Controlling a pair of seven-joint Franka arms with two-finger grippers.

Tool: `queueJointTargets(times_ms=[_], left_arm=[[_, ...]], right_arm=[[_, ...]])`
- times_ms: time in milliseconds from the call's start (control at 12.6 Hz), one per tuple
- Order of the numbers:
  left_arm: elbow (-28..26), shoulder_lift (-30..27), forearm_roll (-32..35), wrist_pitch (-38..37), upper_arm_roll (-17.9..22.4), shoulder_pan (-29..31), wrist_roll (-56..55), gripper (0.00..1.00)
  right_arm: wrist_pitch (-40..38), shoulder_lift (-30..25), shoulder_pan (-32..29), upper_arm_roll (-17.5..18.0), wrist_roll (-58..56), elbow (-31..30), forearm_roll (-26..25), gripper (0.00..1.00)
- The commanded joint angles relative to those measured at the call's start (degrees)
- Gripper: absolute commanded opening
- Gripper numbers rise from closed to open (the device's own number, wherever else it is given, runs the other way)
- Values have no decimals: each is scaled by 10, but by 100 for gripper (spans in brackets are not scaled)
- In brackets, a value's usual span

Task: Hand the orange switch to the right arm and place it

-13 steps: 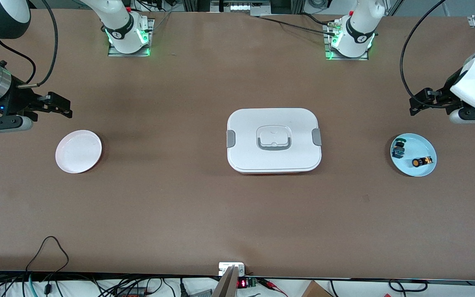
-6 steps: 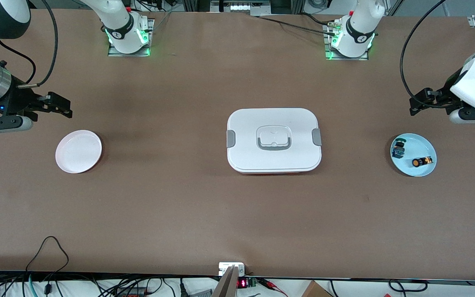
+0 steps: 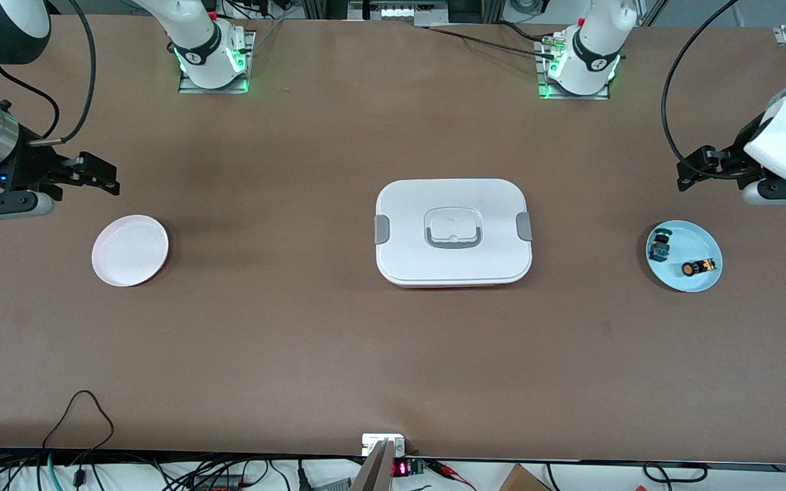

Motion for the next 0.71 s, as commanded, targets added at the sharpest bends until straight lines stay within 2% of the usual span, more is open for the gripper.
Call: queueJointTargets(times_ms=[0, 476, 634], left_arm=[[10, 10, 2, -11, 5, 7, 6, 100], [18, 36, 2, -20, 6, 55, 6, 100], [18, 60, 1, -45, 6, 70, 8, 100]], right_arm=[[5, 4, -2, 2, 1, 10, -7, 100], [8, 4, -2, 2, 1, 10, -7, 100], [8, 4, -1, 2, 0, 10, -7, 100]])
